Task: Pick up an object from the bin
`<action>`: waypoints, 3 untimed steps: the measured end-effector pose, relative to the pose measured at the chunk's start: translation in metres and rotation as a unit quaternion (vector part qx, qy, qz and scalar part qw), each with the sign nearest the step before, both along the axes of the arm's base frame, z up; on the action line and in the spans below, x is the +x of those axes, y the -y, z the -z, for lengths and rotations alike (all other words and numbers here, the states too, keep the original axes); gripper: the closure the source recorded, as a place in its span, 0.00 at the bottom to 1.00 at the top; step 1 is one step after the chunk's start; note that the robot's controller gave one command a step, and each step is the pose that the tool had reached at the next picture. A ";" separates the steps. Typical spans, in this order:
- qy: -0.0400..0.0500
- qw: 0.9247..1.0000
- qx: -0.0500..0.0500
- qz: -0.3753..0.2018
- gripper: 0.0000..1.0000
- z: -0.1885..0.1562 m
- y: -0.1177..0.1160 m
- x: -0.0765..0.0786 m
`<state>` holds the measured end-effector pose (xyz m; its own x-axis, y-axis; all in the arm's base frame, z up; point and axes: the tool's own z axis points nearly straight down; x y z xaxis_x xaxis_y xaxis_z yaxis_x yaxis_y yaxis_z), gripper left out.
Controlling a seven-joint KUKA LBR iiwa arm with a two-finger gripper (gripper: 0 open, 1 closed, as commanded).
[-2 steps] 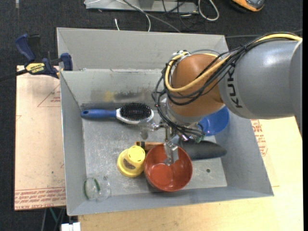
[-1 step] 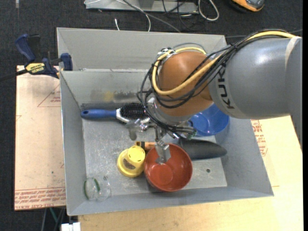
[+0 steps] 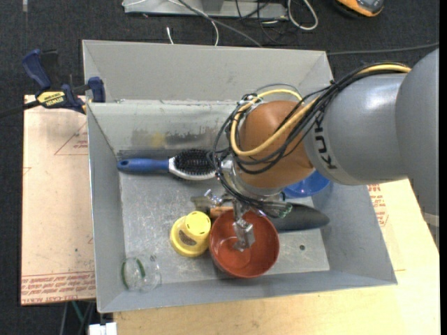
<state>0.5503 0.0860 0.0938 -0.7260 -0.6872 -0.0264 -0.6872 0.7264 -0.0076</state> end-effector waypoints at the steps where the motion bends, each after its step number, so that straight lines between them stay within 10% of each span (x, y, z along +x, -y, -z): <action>1: -0.006 0.999 0.000 0.041 0.00 0.003 0.000 -0.001; 2: 0.002 0.998 0.000 -0.069 1.00 0.019 -0.041 -0.014; 3: 0.002 0.998 0.000 -0.069 1.00 0.019 -0.041 -0.014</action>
Offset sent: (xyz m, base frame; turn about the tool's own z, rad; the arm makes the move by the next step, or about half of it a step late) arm -0.0179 0.0385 -0.0238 -0.1401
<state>0.5361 0.1265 0.0745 -0.6252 -0.7800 -0.0285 -0.7801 0.6256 -0.0099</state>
